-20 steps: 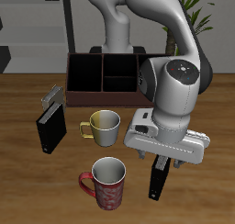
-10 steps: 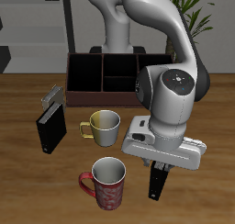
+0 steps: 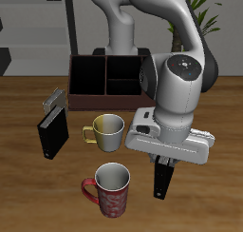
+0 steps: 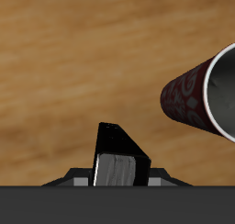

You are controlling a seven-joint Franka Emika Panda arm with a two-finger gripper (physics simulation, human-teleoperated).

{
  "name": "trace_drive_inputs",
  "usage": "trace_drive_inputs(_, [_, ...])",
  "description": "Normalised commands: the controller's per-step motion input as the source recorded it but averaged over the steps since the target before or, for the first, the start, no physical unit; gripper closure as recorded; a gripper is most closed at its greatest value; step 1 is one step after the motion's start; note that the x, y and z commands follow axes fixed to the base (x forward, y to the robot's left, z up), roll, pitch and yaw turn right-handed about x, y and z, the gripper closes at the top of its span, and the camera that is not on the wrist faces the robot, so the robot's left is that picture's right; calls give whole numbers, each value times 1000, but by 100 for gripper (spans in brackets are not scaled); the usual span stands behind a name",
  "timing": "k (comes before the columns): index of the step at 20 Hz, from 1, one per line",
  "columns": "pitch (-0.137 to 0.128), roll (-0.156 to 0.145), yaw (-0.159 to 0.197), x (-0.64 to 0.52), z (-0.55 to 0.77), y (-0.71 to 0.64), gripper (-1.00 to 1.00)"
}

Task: Place the left black book into the back desk caddy's left compartment

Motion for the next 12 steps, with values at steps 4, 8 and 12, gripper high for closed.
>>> trace_drive_inputs(4, [-60, -2, 56, -336, 673, -189, 100])
trace_drive_inputs(8, [-62, 7, 29, -415, 726, -166, 100])
trace_drive_inputs(12, [-63, 14, 29, -430, 621, -162, 100])
